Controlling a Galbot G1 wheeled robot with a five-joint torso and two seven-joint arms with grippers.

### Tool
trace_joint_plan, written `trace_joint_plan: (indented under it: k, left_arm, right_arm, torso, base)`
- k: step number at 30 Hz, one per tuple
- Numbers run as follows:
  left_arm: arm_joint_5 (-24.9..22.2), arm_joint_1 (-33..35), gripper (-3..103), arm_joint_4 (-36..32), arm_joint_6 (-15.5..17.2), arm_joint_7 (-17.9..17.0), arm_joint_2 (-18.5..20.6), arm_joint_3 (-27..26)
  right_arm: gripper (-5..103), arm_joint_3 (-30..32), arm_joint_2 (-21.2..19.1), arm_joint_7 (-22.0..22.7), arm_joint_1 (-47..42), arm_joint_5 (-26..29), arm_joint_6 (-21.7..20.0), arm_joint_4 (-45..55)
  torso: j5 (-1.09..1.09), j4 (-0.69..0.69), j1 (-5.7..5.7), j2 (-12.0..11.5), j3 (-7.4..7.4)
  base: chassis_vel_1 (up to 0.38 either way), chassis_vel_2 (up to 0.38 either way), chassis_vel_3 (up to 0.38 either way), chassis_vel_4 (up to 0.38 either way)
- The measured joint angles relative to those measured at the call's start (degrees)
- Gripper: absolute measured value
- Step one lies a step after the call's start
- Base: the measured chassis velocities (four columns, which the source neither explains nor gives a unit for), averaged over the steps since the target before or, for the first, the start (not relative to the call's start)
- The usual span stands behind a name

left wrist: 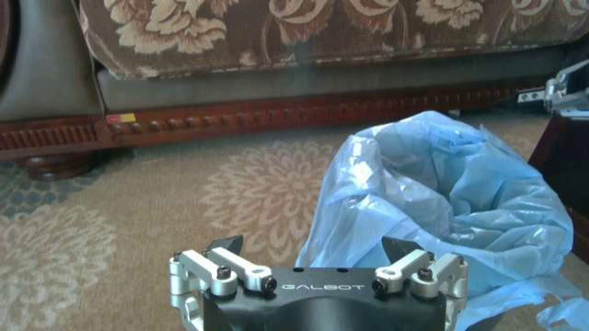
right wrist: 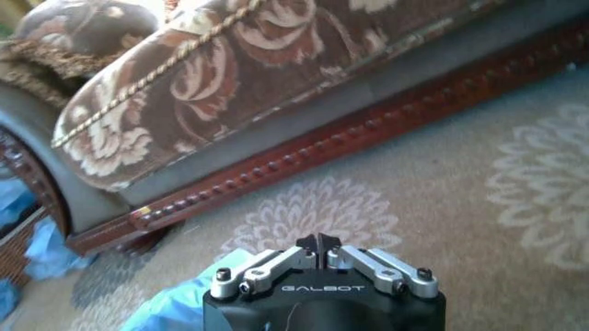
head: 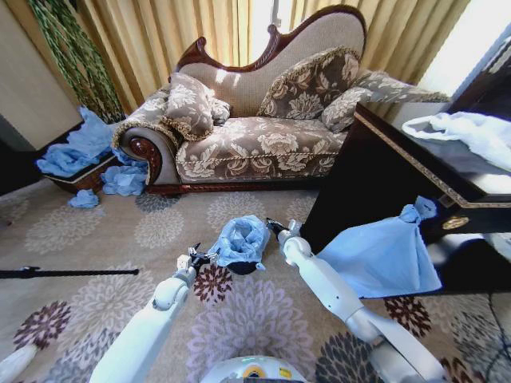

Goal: Place a garbage bag over the trash bin.

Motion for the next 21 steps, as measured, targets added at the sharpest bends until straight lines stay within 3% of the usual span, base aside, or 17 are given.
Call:
trace_joint_plan:
  k: [2, 5, 6, 9, 12, 14, 16, 17, 19, 21]
  left_arm:
    - [0.0, 0.0, 100, 0.0, 0.0, 0.0, 0.0, 0.0]
    - [0.0, -0.2, 100, 0.2, 0.0, 0.0, 0.0, 0.1]
    - [0.1, -0.2, 100, 0.2, 0.0, 0.0, 0.0, 0.2]
    - [0.1, -0.2, 100, 0.2, 0.0, 0.1, 0.1, 0.2]
    - [0.1, -0.1, 100, 0.3, 0.0, 0.2, 0.2, 0.1]
    - [0.1, -0.1, 100, 0.2, 0.0, 0.2, 0.2, 0.0]
    - [0.1, -0.1, 100, 0.3, -0.1, 0.3, 0.2, 0.0]
    - [0.1, -0.1, 100, 0.3, -0.1, 0.3, 0.2, 0.0]
    - [0.0, -0.1, 100, 0.4, -0.1, 0.4, 0.2, 0.0]
    - [0.0, -0.1, 100, 0.4, -0.1, 0.4, 0.2, 0.0]
  right_arm:
    - [-3, -0.4, -0.3, -0.4, -0.4, -0.6, -0.3, 0.7]
    - [7, -1.5, -0.6, -0.9, -0.9, -2.8, -0.6, 1.8]
    - [17, -2.0, -0.4, -1.0, -1.1, -3.7, -0.7, 1.9]
    - [22, -2.8, -0.1, -1.7, -1.2, -6.5, -0.7, 1.7]
    - [38, -4.1, 0.1, -2.4, -1.2, -9.1, -0.6, 1.1]
    - [38, -4.2, 0.2, -2.5, -1.1, -9.5, -0.6, 1.0]
    - [55, -4.7, 0.4, -2.8, -1.0, -10.7, -0.3, 0.2]
    - [55, -4.7, 0.4, -2.8, -1.0, -10.7, -0.3, 0.2]
    - [65, -5.0, 0.5, -2.9, -0.9, -10.9, -0.2, -0.2]
    - [65, -5.1, 0.6, -2.9, -0.9, -11.2, 0.0, -0.4]
  torso:
    - [0.01, 0.0, 0.0, 0.0, 0.0]
    - [0.01, 0.01, 0.0, 0.0, 0.0]
    - [0.01, 0.02, 0.0, 0.0, 0.0]
    - [0.01, 0.02, 0.0, 0.0, 0.0]
    - [0.01, 0.02, 0.0, 0.0, 0.0]
    - [0.01, 0.02, 0.0, 0.0, 0.0]
    - [0.01, 0.02, 0.0, 0.0, 0.0]
    - [0.01, 0.02, 0.0, 0.0, 0.0]
    - [0.01, 0.02, 0.0, 0.0, 0.0]
    - [0.01, 0.02, 0.0, 0.0, 0.01]
  base:
    - [0.0, 0.0, 0.0, 0.0]
    - [0.0, 0.0, 0.0, 0.0]
    - [0.0, 0.0, 0.0, 0.0]
    - [0.0, 0.0, 0.0, 0.0]
    - [0.0, 0.0, 0.0, 0.0]
    - [0.0, 0.0, 0.0, 0.0]
    - [0.0, 0.0, 0.0, 0.0]
    - [0.0, 0.0, 0.0, 0.0]
    - [0.0, 0.0, 0.0, 0.0]
    - [0.0, 0.0, 0.0, 0.0]
